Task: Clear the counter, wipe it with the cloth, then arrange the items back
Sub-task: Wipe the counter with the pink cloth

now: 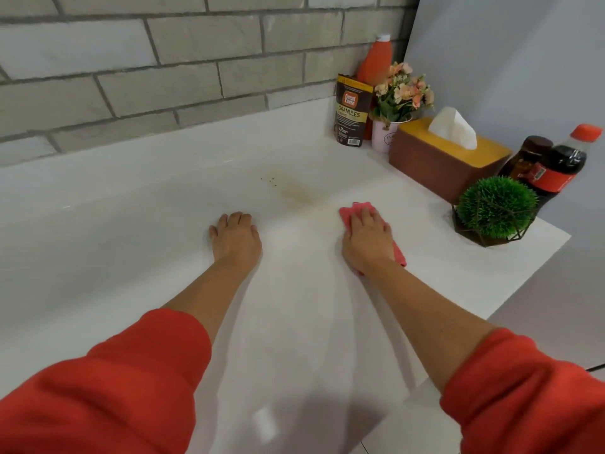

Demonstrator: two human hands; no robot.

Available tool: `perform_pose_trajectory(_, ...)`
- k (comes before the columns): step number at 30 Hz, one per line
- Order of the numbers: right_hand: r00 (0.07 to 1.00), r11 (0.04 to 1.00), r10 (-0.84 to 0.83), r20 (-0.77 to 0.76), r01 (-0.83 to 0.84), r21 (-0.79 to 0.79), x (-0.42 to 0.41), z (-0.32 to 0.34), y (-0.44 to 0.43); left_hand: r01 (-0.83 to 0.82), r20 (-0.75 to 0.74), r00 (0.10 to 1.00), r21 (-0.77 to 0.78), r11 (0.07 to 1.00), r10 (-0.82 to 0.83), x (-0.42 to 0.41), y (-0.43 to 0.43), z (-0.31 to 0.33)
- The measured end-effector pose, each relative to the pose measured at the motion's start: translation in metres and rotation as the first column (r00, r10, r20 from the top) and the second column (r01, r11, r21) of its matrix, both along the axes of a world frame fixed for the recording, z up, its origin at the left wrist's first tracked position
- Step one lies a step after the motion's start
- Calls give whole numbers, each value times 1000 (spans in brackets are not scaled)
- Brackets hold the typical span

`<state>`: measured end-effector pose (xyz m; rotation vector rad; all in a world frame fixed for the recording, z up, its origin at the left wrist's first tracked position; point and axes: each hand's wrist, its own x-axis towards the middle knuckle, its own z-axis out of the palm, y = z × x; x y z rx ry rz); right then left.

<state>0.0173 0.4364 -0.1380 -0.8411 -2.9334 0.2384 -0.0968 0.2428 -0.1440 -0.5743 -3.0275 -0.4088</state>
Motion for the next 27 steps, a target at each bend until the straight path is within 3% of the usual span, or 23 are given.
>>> perform_pose_trajectory(5, 940, 941, 335, -57, -338, -34, 19, 0, -65, 1, -33, 999, 19, 1000, 0, -11, 3, 4)
perform_pose_trajectory(7, 915, 914, 396, -77, -401, -66, 42, 1, -65, 4, -34, 999, 27, 1000, -3, -19, 4, 6)
perform_pose_trajectory(14, 998, 1000, 21, -55, -22, -12, 22, 0, 12, 8, -41, 999, 21, 1000, -7, -31, 1, -6)
perform_pose_trajectory(18, 1000, 1000, -27, -10, 27, 11, -34, 0, 17, 3, -48, 999, 25, 1000, -2, -32, 3, -8)
perform_pose_trajectory(22, 984, 984, 179, -9, -179, -3, -57, 0, -34, -6, -38, 999, 37, 999, 8, -32, 3, -8)
perform_pose_trajectory(25, 906, 906, 422, -40, -423, -25, -28, -6, -68, -15, -39, 999, 56, 998, 17, -31, 3, -6)
perform_pose_trajectory(27, 863, 867, 496, -98, -499, -5, -3, -7, -64, -21, -40, 999, 65, 998, 24, -30, 2, -6)
